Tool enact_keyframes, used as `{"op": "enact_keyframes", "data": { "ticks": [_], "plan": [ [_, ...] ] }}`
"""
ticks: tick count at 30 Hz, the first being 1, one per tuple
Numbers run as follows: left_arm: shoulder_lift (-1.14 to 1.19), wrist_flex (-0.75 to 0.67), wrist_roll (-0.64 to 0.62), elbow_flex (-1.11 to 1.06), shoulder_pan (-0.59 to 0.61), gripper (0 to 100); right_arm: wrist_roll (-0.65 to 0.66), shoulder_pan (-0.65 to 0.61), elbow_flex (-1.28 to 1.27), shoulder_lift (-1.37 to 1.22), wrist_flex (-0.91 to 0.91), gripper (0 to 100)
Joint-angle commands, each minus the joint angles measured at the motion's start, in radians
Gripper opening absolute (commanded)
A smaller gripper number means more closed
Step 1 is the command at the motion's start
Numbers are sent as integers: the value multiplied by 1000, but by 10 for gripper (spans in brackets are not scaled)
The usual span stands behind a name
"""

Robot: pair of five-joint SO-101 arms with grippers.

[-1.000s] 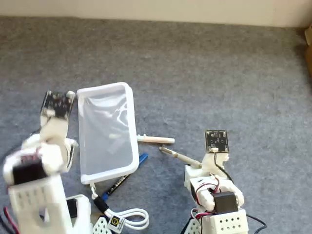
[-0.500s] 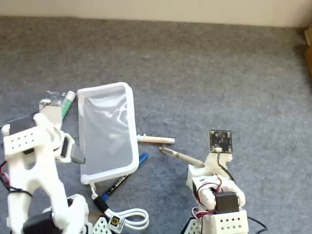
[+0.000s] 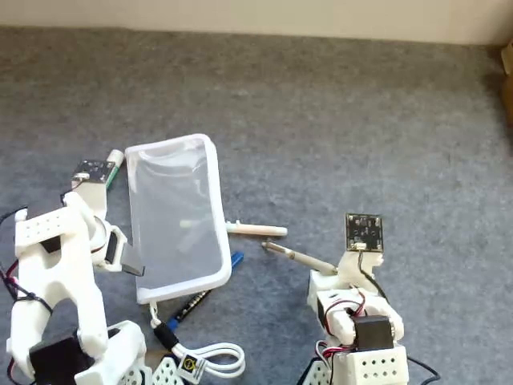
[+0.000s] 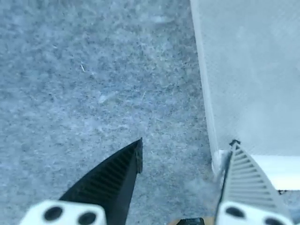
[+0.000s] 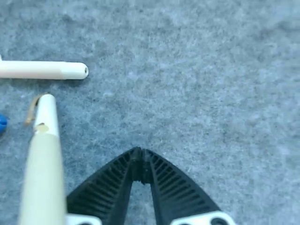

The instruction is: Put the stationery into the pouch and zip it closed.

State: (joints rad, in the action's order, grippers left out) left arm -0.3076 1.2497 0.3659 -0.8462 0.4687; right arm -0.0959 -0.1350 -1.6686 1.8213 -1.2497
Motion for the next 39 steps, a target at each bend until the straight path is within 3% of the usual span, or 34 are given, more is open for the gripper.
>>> {"op": "enact_keyframes", "data": {
  "ticks": [1,13,19,24,29,34,39],
  "plan": [
    [12,-23,-14,-18,-94,273,12,12,-136,15,-5,5],
    [12,-110,-370,4,-412,274,12,12,-136,15,-5,5],
    [12,-106,-476,125,-538,274,12,13,-136,15,-5,5],
    [10,0,-516,275,-553,274,12,21,-134,15,-5,5],
    [2,121,-519,414,-549,274,12,105,-134,15,-5,5],
    [-143,146,-516,401,-549,274,12,130,-134,15,28,5],
    [-374,143,-516,317,-539,274,12,255,-134,15,73,9]
  ]
}}
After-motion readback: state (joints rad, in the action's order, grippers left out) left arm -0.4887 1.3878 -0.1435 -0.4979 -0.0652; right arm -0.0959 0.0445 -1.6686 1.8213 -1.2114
